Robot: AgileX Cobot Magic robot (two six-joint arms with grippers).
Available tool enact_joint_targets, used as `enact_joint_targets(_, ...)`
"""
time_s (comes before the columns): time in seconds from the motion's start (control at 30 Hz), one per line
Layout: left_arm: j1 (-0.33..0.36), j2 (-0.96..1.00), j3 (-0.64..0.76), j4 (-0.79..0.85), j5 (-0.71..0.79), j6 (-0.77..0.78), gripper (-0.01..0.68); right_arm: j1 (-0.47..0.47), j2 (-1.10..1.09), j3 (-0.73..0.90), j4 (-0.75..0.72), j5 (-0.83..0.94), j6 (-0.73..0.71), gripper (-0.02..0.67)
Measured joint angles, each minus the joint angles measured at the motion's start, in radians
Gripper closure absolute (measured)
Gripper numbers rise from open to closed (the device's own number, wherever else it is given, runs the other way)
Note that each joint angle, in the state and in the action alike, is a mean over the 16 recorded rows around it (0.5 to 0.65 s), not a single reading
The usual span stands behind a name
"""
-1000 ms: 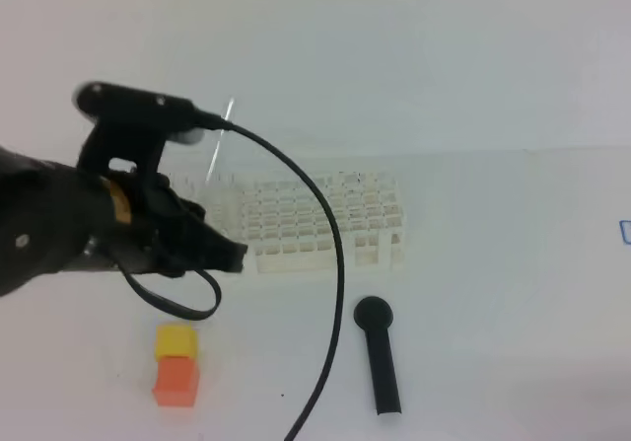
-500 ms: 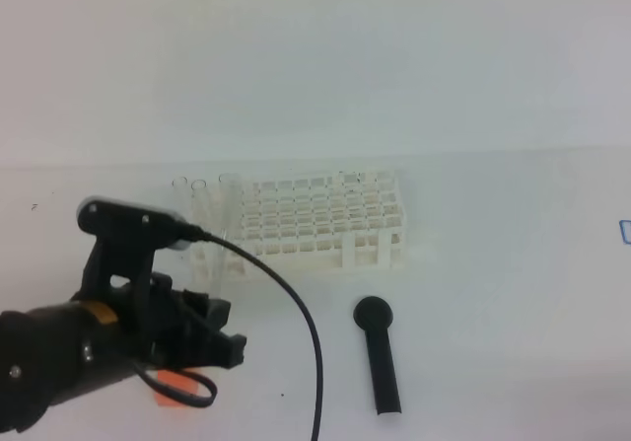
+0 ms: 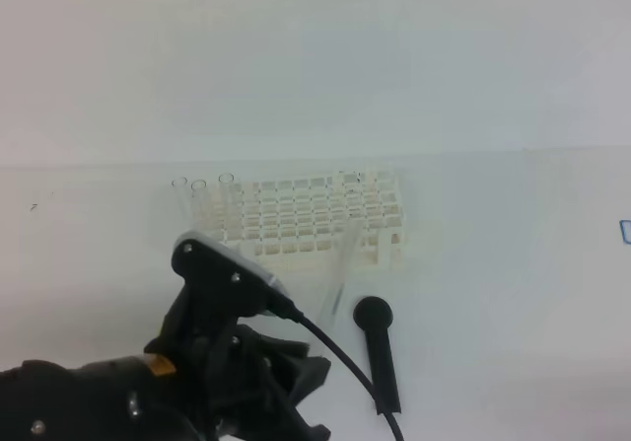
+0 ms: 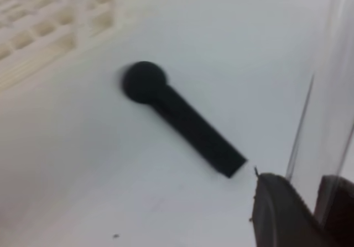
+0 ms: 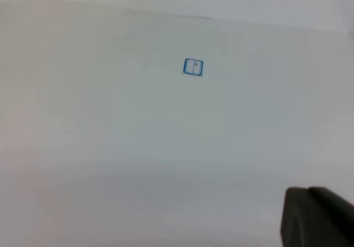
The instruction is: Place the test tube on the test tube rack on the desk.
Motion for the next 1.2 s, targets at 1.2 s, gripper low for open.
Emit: enact_joint_targets(1.2,-0.044,-0.005,0.0,-0.948,0.191,1.085,0.56,0.0,0.029,-0.191,0.61,-0.065,-0.396,0.65)
